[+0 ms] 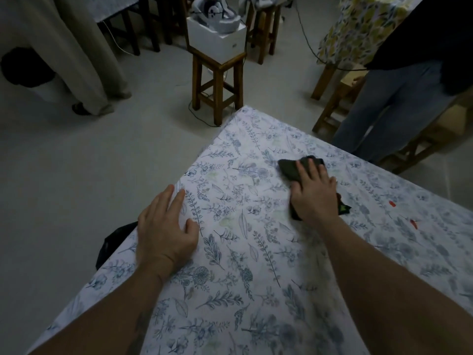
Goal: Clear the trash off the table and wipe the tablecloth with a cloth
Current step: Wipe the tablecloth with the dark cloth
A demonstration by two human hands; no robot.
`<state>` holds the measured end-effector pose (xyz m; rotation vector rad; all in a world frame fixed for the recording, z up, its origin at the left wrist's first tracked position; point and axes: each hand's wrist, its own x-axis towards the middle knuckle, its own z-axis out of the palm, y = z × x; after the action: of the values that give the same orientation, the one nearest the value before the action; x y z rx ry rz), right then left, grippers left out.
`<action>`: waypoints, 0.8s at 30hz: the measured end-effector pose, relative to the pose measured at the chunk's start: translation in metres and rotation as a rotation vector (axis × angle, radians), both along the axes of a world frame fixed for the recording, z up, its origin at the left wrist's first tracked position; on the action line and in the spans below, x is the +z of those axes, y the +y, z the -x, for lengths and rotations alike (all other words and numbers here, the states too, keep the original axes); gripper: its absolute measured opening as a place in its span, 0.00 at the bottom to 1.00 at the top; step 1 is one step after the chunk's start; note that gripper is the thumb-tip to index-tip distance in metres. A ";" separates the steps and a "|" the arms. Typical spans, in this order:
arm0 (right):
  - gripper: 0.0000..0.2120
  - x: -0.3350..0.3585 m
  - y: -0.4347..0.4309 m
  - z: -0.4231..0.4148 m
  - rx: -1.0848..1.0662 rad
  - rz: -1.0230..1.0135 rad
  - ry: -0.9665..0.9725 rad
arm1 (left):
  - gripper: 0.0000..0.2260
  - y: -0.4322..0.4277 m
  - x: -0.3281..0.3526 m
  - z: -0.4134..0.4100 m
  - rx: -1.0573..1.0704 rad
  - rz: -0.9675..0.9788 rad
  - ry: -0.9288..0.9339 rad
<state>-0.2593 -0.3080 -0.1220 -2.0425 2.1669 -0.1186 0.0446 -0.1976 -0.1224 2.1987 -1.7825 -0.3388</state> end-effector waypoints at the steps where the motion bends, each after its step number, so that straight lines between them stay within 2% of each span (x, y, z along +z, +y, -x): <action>1: 0.27 0.000 0.001 0.011 -0.054 -0.001 -0.004 | 0.32 0.000 0.001 0.000 0.001 0.003 0.002; 4: 0.28 -0.002 0.015 0.018 -0.142 -0.007 -0.018 | 0.32 0.000 0.001 0.000 0.003 0.008 0.003; 6: 0.30 0.000 0.032 0.009 -0.128 -0.018 -0.023 | 0.32 0.000 0.000 0.000 0.000 -0.005 -0.005; 13: 0.31 0.002 0.079 -0.075 0.321 -0.048 -0.060 | 0.33 0.000 -0.003 0.000 -0.021 -0.030 -0.061; 19: 0.31 -0.007 0.020 -0.126 0.590 0.000 -0.043 | 0.33 -0.002 -0.003 0.001 -0.011 -0.002 -0.048; 24: 0.29 -0.005 -0.036 -0.110 0.487 0.017 -0.013 | 0.33 -0.001 -0.004 0.000 -0.005 0.022 -0.026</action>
<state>-0.1495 -0.3444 -0.1272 -2.4968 1.6028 -0.0875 0.0450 -0.1982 -0.1263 2.1936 -1.7970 -0.2910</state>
